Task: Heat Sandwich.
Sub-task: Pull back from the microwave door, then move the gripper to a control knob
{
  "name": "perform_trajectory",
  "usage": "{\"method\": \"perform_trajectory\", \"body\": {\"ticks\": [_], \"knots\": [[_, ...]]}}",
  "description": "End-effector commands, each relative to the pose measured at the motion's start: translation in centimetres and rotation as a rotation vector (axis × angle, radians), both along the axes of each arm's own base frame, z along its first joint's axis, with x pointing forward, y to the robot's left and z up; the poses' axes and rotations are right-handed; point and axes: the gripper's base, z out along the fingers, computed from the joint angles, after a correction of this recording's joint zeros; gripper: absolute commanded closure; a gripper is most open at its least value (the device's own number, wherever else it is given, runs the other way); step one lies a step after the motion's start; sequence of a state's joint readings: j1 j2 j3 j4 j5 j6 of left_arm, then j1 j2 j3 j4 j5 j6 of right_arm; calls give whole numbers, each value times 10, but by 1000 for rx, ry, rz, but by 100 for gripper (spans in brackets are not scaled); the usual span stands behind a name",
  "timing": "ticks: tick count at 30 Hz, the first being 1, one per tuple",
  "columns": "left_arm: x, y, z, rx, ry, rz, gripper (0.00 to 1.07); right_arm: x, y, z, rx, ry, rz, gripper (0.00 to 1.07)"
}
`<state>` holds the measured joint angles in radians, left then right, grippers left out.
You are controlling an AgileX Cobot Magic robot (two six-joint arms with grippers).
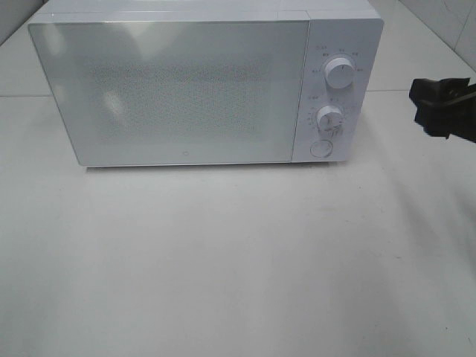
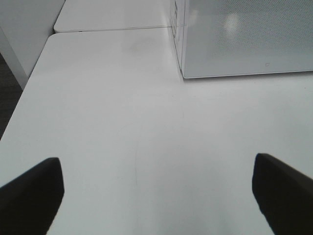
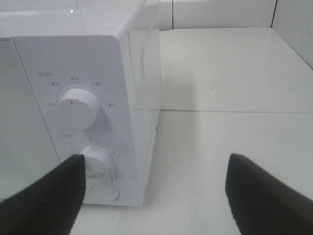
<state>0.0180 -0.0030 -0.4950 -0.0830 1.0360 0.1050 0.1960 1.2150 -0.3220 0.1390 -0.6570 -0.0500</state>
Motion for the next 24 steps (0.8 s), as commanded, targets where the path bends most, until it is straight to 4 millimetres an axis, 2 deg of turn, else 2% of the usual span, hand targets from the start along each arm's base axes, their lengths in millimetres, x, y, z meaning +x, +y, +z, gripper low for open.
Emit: {"method": "perform_trajectory", "body": {"ticks": [1, 12, 24], "knots": [[-4, -1, 0, -17, -34, 0, 7, -2, 9, -8, -29, -23, -6, 31], [-4, -1, 0, -17, -34, 0, 7, -7, 34, -25, 0, -37, -35, 31], [-4, -1, 0, -17, -34, 0, 7, -13, 65, -54, -23, -14, -56, 31]]}}
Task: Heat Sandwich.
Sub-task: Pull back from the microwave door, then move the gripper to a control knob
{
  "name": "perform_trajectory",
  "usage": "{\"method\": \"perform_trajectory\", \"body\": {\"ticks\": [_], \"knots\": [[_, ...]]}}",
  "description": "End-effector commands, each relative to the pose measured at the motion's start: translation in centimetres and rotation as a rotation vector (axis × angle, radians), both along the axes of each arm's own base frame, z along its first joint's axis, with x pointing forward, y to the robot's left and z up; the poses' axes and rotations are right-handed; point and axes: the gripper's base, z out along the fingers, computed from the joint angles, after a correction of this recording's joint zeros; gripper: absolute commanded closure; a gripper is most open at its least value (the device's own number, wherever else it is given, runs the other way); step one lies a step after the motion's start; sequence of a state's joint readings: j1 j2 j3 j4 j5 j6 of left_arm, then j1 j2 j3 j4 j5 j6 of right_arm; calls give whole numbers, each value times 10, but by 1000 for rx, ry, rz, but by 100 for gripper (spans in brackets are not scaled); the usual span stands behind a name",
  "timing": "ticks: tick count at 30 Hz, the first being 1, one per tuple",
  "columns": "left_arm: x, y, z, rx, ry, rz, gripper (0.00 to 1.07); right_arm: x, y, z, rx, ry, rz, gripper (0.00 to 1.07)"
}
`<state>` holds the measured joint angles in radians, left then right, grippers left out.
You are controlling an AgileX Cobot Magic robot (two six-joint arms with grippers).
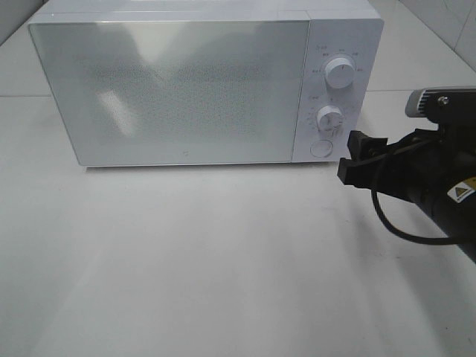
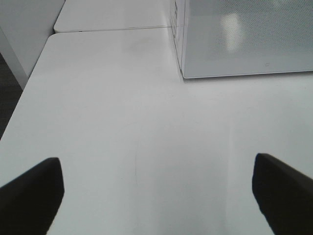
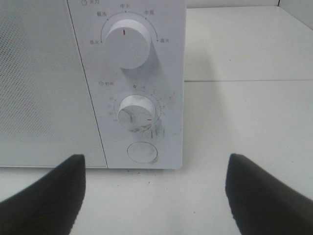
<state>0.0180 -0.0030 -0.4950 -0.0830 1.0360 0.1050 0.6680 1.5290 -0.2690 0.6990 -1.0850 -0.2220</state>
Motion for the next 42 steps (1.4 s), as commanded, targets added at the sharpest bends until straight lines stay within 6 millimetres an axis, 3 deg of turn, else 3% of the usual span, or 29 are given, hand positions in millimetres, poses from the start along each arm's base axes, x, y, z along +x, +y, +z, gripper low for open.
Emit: {"method": "perform_trajectory", "body": {"ticks": [1, 8, 21, 28, 42], "knots": [[-4, -1, 0, -17, -34, 0, 7, -2, 4, -1, -13, -25, -17, 31], [-4, -1, 0, -17, -34, 0, 7, -9, 16, -9, -23, -7, -4, 31], [-4, -1, 0, -17, -34, 0, 7, -6, 18, -7, -20, -19, -6, 31], [-4, -1, 0, -17, -34, 0, 7, 10, 18, 1, -26, -58, -13, 31], [-4, -1, 0, -17, -34, 0, 7, 52, 34, -11, -41, -48, -6, 31]]}}
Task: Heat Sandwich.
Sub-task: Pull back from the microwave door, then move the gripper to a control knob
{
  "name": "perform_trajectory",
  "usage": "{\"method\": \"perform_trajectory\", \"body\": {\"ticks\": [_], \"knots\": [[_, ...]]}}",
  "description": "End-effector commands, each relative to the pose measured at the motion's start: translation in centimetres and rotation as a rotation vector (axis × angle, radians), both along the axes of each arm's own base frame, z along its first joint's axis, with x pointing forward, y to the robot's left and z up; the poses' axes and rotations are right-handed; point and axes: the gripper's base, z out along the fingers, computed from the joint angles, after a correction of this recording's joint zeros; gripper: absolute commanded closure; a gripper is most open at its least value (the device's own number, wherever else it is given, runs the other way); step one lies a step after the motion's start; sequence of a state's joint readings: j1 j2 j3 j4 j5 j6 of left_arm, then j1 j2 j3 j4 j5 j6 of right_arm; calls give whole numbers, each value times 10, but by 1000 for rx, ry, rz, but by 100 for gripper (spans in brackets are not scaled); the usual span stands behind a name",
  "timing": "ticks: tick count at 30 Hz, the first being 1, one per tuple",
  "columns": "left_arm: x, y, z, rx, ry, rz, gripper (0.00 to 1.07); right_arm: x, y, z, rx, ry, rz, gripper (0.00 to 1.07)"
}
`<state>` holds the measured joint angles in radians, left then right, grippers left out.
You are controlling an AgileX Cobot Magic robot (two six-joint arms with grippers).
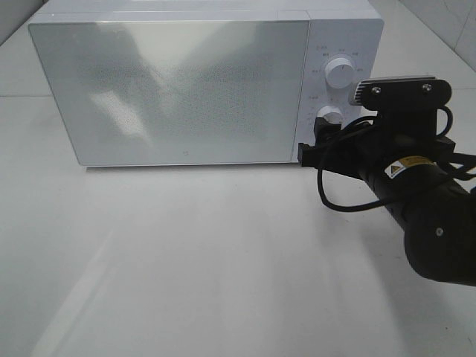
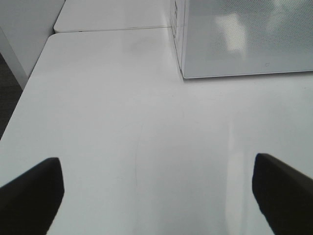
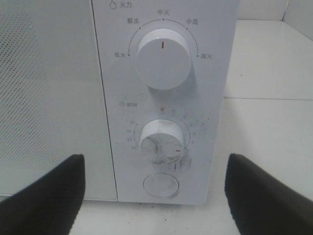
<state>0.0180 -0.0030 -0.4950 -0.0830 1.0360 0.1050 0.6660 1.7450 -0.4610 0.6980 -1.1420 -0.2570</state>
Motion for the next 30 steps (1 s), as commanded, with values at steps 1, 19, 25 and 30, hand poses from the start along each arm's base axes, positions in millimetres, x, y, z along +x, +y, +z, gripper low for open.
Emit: {"method": "perform_trajectory", "body": {"ticks": [1, 19, 25, 30], "knots": [[-4, -1, 0, -17, -34, 0, 7, 11, 1, 1, 7, -9, -6, 31], [-4, -1, 0, -17, -34, 0, 7, 53, 5, -19, 25, 27, -26, 31], [-4, -1, 0, -17, -34, 0, 7, 63, 5, -24, 32, 33, -32, 31], [-4, -1, 0, -17, -34, 0, 7, 72, 4, -29, 31, 42, -35, 31]]}}
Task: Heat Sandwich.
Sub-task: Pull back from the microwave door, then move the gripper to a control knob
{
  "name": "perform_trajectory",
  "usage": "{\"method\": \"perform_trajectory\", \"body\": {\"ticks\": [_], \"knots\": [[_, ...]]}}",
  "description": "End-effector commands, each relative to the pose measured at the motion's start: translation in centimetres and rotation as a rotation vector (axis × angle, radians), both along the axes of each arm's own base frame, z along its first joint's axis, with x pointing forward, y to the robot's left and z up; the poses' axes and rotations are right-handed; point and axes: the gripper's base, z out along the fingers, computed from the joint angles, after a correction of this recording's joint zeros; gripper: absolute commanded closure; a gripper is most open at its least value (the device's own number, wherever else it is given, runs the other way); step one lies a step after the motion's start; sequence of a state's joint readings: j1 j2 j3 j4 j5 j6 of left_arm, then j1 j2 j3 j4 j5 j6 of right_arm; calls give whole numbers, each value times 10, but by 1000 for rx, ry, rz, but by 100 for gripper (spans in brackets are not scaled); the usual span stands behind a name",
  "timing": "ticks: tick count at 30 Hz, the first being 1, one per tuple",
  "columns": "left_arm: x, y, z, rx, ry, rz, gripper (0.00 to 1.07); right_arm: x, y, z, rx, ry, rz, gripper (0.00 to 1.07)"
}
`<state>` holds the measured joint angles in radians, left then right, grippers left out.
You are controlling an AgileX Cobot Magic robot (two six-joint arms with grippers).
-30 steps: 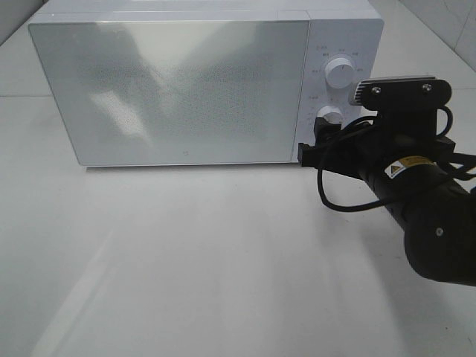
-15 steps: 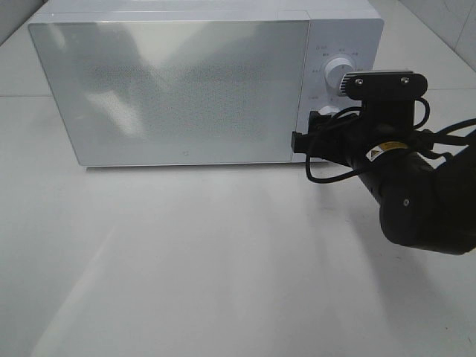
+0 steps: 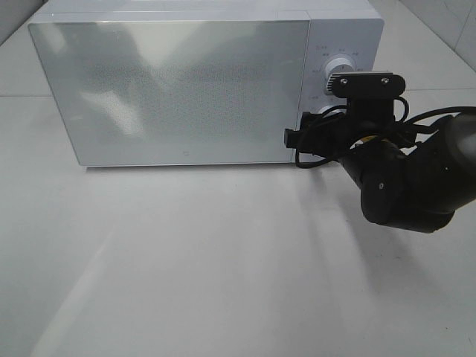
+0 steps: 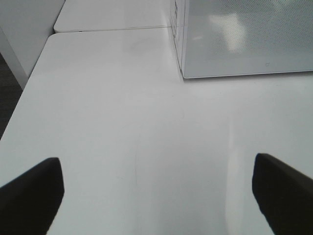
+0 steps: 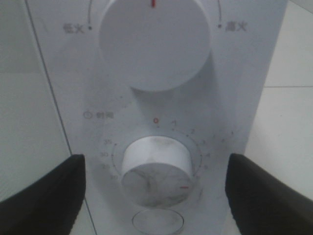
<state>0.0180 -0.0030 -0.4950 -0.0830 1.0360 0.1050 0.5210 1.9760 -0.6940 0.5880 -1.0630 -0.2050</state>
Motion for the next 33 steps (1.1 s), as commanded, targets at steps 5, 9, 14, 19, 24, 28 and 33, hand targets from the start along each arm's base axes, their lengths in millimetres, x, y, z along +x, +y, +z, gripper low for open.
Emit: {"method": "perform_trajectory", "body": {"ticks": [5, 9, 14, 19, 24, 28, 33], "knots": [[-4, -1, 0, -17, -34, 0, 7, 5, 0, 3, 11, -21, 1, 31], [-4, -1, 0, -17, -34, 0, 7, 5, 0, 3, 11, -22, 1, 35], [-4, -1, 0, -17, -34, 0, 7, 5, 0, 3, 12, -22, -2, 61], [-4, -1, 0, -17, -34, 0, 7, 5, 0, 3, 12, -25, -2, 89], [-4, -1, 0, -17, -34, 0, 7, 5, 0, 4, 12, -28, -3, 93], [-4, -1, 0, -17, -34, 0, 7, 5, 0, 4, 13, -31, -4, 92], [-4, -1, 0, -17, -34, 0, 7, 6, 0, 6, 80, -53, -26, 91]]}}
